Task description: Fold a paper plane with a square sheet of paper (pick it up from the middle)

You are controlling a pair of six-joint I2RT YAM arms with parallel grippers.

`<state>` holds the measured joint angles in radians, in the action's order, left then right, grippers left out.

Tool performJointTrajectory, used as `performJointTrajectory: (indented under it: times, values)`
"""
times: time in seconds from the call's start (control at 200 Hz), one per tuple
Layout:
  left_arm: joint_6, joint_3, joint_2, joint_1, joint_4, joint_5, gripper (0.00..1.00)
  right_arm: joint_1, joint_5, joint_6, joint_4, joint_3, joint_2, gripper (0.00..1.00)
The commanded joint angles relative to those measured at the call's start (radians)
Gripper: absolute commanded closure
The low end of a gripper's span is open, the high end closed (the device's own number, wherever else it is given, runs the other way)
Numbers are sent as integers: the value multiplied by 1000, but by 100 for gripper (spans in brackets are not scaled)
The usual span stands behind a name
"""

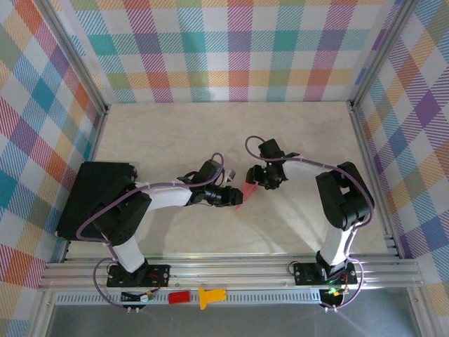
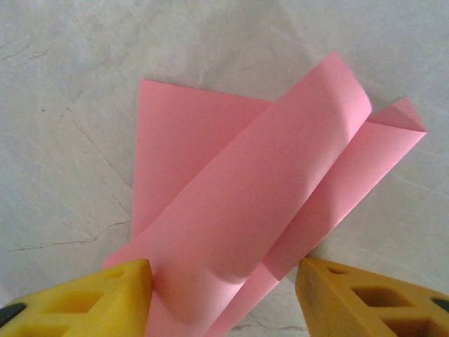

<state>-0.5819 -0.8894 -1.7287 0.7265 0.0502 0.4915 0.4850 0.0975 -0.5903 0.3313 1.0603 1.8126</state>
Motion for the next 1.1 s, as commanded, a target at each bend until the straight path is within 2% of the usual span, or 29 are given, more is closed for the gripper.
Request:
performJointTrajectory:
  times: [0.0, 0.18, 0.41, 0.81, 1.095]
  values:
    - [42, -38, -30, 10, -59, -28, 63, 18, 31, -12, 23, -38, 99, 42]
    - [70, -71, -60, 14, -99, -29, 63, 18, 34, -12, 23, -39, 100, 42]
    - [62, -73, -80, 19, -79, -22, 75, 18, 39, -12, 22, -38, 103, 43]
    - [60, -76, -115, 19, -79, -28, 79, 19, 44, -13, 27, -41, 109, 43]
    - [60, -66, -127, 19, -77, -35, 85, 18, 40, -16, 29, -51, 111, 43]
